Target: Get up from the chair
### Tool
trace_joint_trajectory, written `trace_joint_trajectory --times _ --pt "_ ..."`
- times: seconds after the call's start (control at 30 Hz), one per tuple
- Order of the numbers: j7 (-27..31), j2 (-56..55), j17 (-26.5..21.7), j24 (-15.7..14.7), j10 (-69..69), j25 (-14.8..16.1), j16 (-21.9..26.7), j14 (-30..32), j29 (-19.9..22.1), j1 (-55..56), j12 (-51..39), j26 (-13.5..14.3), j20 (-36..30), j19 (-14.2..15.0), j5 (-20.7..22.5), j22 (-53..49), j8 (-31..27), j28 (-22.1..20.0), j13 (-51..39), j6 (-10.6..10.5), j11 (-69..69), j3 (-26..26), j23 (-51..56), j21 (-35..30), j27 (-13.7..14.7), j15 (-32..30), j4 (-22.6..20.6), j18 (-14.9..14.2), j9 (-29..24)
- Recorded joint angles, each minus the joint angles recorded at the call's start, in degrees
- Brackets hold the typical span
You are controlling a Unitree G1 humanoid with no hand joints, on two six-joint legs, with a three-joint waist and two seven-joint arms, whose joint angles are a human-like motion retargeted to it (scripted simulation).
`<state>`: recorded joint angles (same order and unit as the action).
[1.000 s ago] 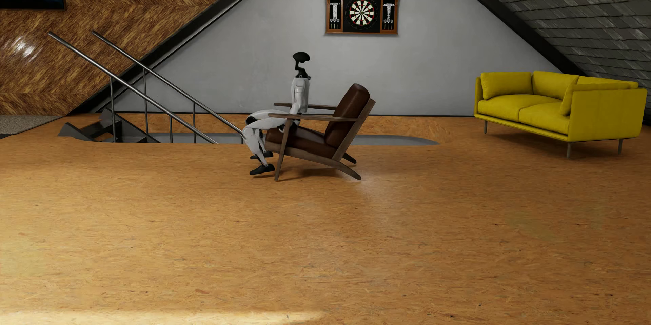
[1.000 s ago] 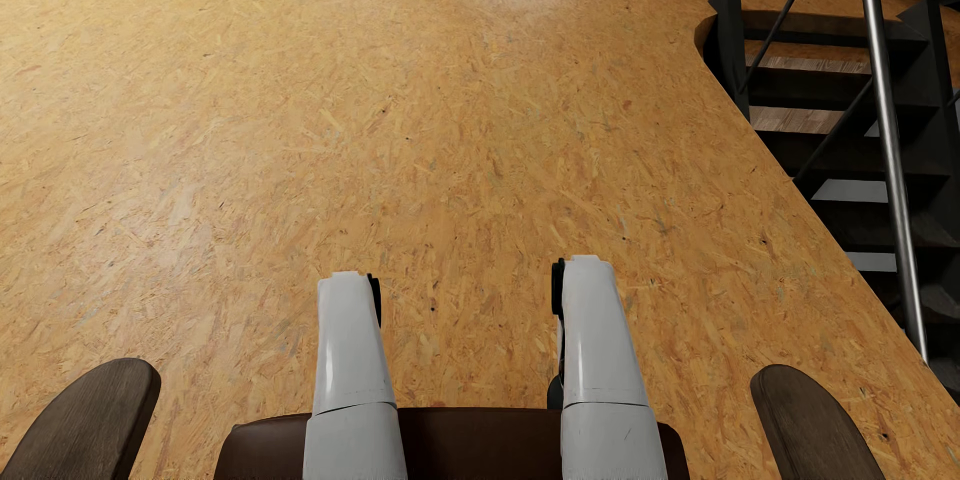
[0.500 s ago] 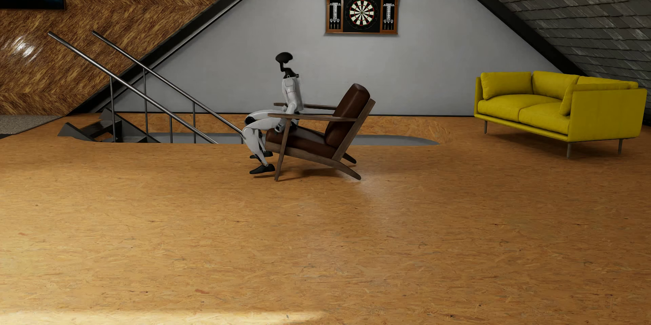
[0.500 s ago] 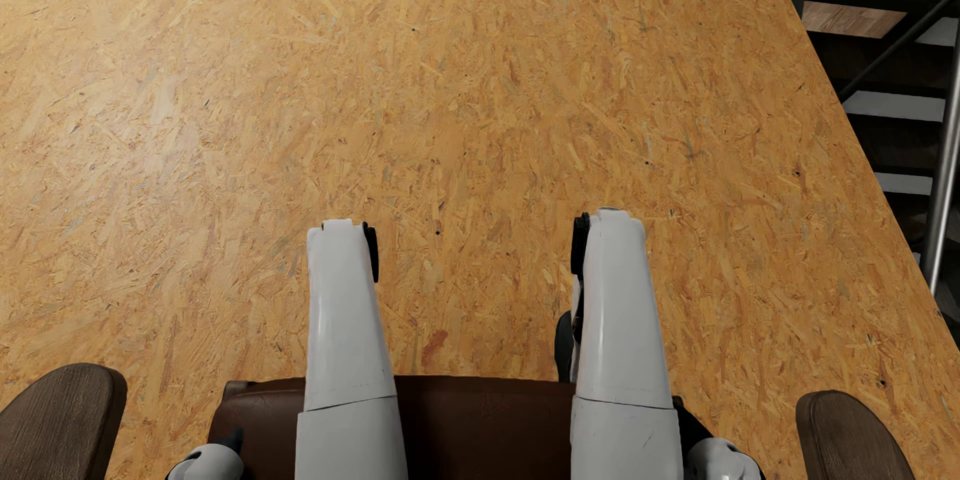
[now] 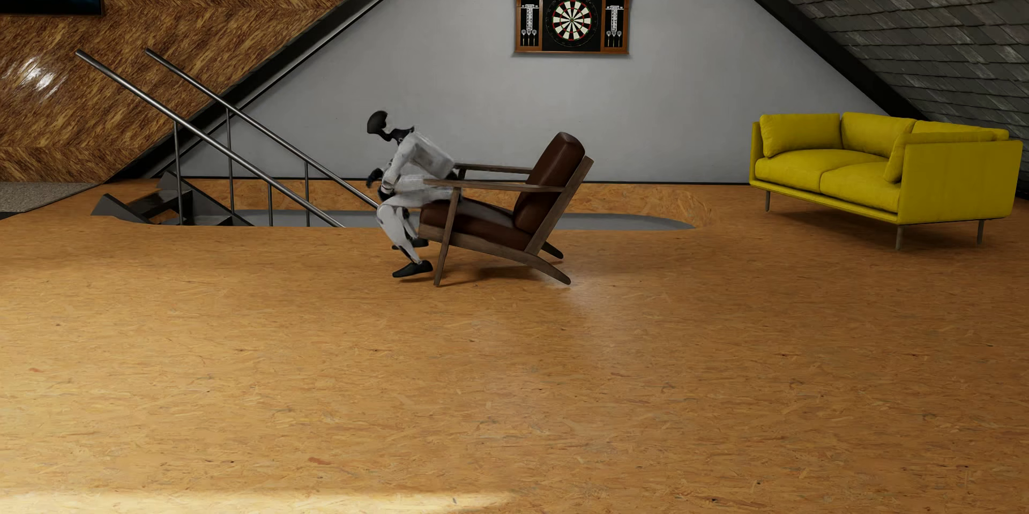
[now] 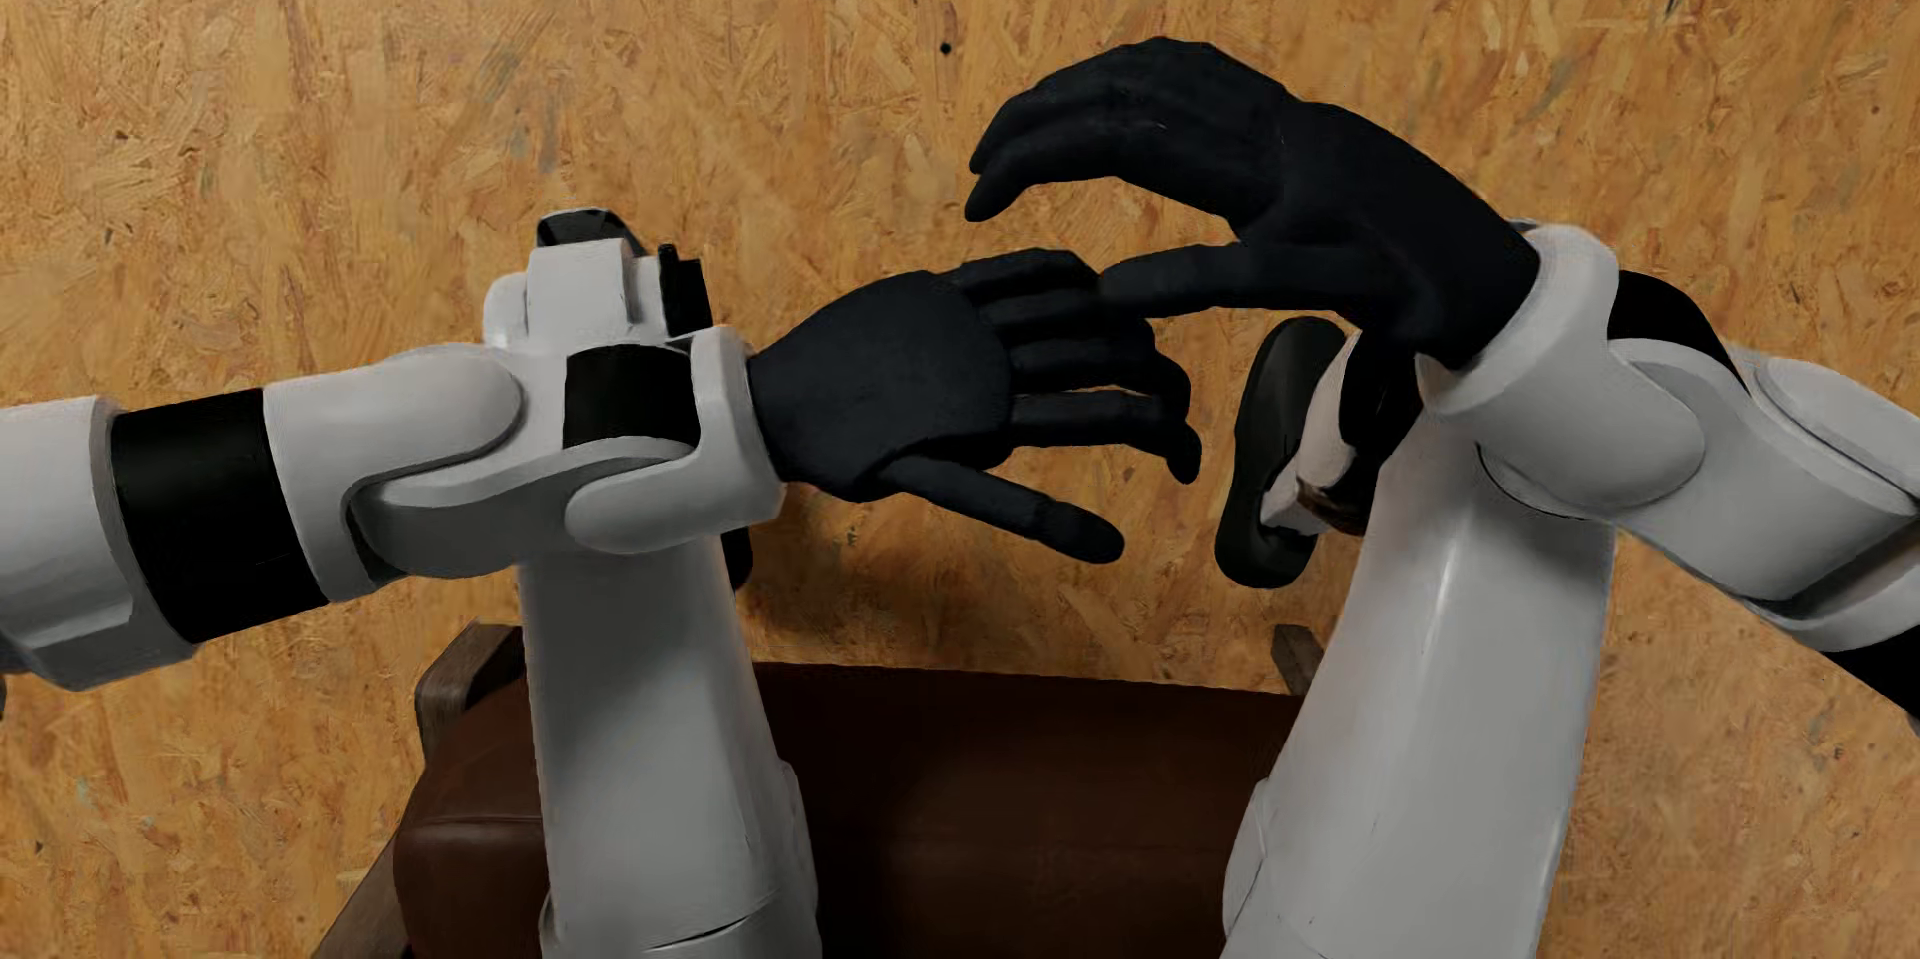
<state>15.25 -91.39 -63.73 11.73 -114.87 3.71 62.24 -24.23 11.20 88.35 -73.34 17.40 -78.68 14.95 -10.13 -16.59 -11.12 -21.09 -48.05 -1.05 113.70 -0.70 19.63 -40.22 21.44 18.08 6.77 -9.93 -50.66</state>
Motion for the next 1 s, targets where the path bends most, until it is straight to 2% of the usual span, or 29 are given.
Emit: trace_joint_trajectory --times 0.07,0.1,0.17,0.23,0.3,0.37,0.43,0.5,0.53,0.57,0.6,0.63,0.7,0.77,0.87,0.9,0.93,0.97,1.0 --pt "-0.19 -0.16 -0.46 -1.07 1.85 1.24 -1.58 -0.67 4.12 0.11 -9.94 0.82 -9.12 0.02 0.4 -0.06 0.37 -4.63 -14.74 0.17 -1.92 -0.03 -0.85 -13.36 1.77 1.0 -0.39 0.34 -1.91" --pt "-0.46 -0.02 -0.16 -0.67 3.46 1.13 -2.4 -0.64 4.03 -0.13 -10.61 0.86 -9.78 -0.5 1.04 0.47 0.69 -5.29 -18.04 0.17 -3.57 -0.04 -0.85 -16.76 1.82 1.02 -0.77 0.76 -2.22" --pt "-1.31 1.98 3.28 0.59 8.66 -0.16 -4.77 -0.04 3.85 -2.24 -7.38 0.76 -6.02 -1.77 2.45 3.84 1.29 -4.96 -18.11 0.09 -8.82 0.12 -3.66 -16.96 1.15 0.67 -1.32 1.66 -2.18" --pt "-2.7 6.77 8.19 2.73 16.51 -3.38 -8.64 1.35 1.63 -6.73 -0.47 0.83 0.04 -3.48 3.68 10.65 2.62 -2.0 -13.77 0.12 -16.85 0.09 -10.04 -14.12 0.27 -0.55 -1.4 2.64 -1.0" --pt "-4.25 13.78 15.02 6.02 26.31 -7.53 -14.78 3.59 -3.25 -13.19 7.33 0.87 6.76 -4.86 4.53 20.73 4.01 3.05 -9.37 0.23 -27.07 0.19 -20.01 -11.21 -1.04 -2.45 -1.31 3.53 1.23" --pt "-6.11 22.84 23.96 10.43 37.08 -13.32 -23.53 6.02 -8.92 -21.67 14.14 2.17 13.39 -6.41 5.68 35.0 5.77 8.5 -5.83 0.27 -38.51 0.43 -33.4 -8.54 -1.66 -5.04 -0.99 4.66 3.6" --pt "-8.3 32.94 33.67 14.01 47.92 -18.84 -33.49 8.5 -15.42 -31.17 19.95 2.96 19.41 -7.38 6.51 51.07 7.29 16.39 -2.61 0.31 -50.25 0.45 -49.53 -6.04 -2.16 -7.79 -0.48 5.32 7.0" --pt "-11.16 43.51 43.12 17.71 58.25 -24.77 -41.28 11.21 -18.82 -41.0 25.16 3.12 22.82 -7.78 6.81 63.74 9.29 23.03 0.39 0.36 -61.76 0.76 -65.68 -4.79 -3.17 -10.98 0.11 5.44 10.9" --pt "-12.25 48.8 46.91 18.37 63.6 -26.76 -43.93 12.63 -21.9 -46.14 27.93 1.97 24.6 -7.8 7.02 67.31 10.18 27.94 2.35 0.71 -67.53 0.75 -71.49 -4.09 -4.72 -12.77 0.16 5.66 13.44" --pt "-13.5 54.48 49.74 15.98 68.88 -27.61 -45.84 13.79 -24.17 -51.57 31.34 -1.25 27.39 -7.99 7.68 70.5 10.9 30.38 4.93 1.1 -73.61 0.55 -74.87 -3.45 -6.87 -14.56 0.33 6.01 16.11" --pt "-14.69 60.56 51.25 12.39 74.02 -26.64 -47.09 14.76 -25.8 -57.16 35.35 -4.89 30.43 -8.59 8.42 72.63 11.55 31.03 8.16 1.34 -79.82 0.31 -76.73 -2.24 -8.87 -16.13 0.19 6.65 18.83" --pt "-15.77 66.36 51.72 9.85 79.11 -25.45 -47.4 15.9 -26.4 -62.42 39.33 -6.94 33.29 -9.37 9.09 72.97 12.02 31.27 11.95 1.62 -85.79 0.11 -77.23 -0.18 -10.28 -17.64 -0.66 7.63 21.73" --pt "-17.75 76.91 51.03 5.6 88.31 -20.34 -45.66 17.53 -25.65 -72.15 47.04 -7.27 38.22 -10.52 9.88 70.28 12.82 32.27 20.11 2.0 -96.06 0.06 -77.58 4.47 -12.38 -19.92 -2.44 9.22 28.02" --pt "-19.17 85.45 49.22 3.88 95.4 -15.38 -42.86 18.38 -23.53 -79.7 54.03 -7.04 42.36 -11.03 10.22 65.82 13.97 32.24 27.84 2.02 -104.48 0.04 -77.29 9.35 -13.63 -21.42 -3.55 9.93 34.54" --pt "-21.31 93.22 47.84 2.15 101.93 -13.43 -39.92 18.21 -20.84 -88.34 62.67 -6.03 50.15 -10.45 10.3 63.92 15.56 31.41 36.33 2.35 -109.28 -0.46 -78.21 15.78 -12.67 -20.55 -3.98 10.22 41.8" --pt "-22.52 97.32 47.62 1.63 103.93 -13.06 -39.96 18.2 -20.11 -92.22 64.86 -6.0 53.25 -9.98 10.31 65.77 16.15 30.29 38.4 2.37 -111.07 -0.68 -79.73 17.54 -12.14 -20.15 -4.07 9.98 42.2" --pt "-23.12 98.92 47.9 0.72 105.89 -12.77 -40.28 18.24 -19.54 -94.9 66.57 -7.24 55.26 -9.92 10.55 69.23 16.62 27.24 39.9 3.0 -111.61 -1.01 -81.65 18.6 -12.39 -19.91 -4.02 10.22 43.57" --pt "-24.43 102.85 47.98 -0.57 106.25 -12.82 -41.15 17.46 -19.32 -98.0 67.99 -7.81 57.34 -9.27 10.55 73.07 17.11 26.77 40.89 2.47 -113.7 -1.16 -85.07 19.48 -12.56 -20.15 -4.14 9.65 43.61" --pt "-24.4 103.18 48.44 -1.24 106.09 -13.17 -41.44 16.81 -19.73 -98.25 68.69 -9.9 58.07 -9.19 10.66 77.01 17.36 24.91 41.29 2.96 -113.51 -1.28 -87.5 19.87 -13.53 -19.4 -3.83 9.89 45.38"
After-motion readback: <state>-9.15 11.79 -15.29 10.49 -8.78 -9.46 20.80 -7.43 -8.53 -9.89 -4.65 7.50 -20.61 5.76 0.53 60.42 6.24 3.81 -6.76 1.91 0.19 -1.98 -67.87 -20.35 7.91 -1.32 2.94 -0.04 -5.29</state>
